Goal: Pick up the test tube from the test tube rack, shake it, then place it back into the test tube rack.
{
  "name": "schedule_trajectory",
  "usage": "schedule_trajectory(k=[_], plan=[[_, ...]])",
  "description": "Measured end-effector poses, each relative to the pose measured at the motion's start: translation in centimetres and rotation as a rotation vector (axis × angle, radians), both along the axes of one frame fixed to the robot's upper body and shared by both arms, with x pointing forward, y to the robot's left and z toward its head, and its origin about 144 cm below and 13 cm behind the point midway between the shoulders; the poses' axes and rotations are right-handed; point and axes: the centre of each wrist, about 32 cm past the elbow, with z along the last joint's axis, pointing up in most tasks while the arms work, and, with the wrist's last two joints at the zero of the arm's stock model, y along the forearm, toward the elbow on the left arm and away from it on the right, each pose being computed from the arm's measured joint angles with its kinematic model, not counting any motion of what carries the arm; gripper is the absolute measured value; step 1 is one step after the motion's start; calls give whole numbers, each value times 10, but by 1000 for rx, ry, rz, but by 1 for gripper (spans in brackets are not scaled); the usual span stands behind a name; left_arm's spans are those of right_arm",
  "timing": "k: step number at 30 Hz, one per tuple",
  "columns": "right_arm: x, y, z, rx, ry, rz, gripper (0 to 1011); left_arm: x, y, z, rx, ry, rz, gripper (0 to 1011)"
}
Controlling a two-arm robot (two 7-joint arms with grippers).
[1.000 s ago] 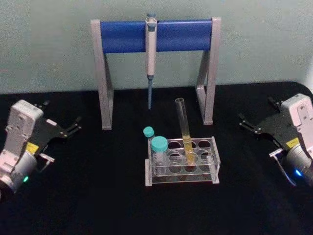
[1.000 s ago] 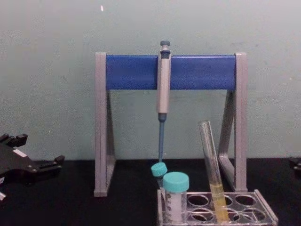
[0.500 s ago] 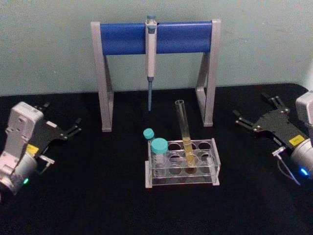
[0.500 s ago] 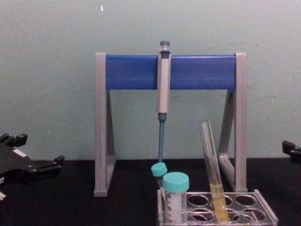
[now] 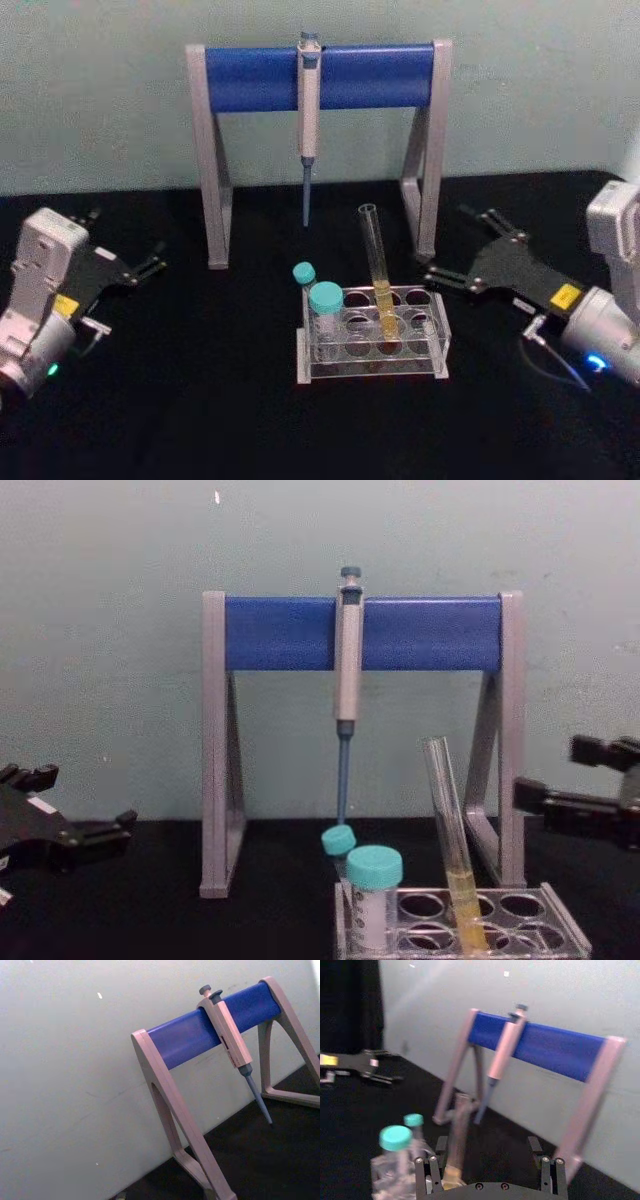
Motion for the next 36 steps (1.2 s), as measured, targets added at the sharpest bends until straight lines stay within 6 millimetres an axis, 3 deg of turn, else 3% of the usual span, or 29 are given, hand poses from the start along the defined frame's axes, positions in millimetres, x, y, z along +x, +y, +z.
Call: schedule_trajectory(k=[17,36], plan=[[28,32,9,3,136,103,1000,0,0,0,0,0,0,1001],[48,48,8,-38,189,86,1000,0,0,0,0,0,0,1001]])
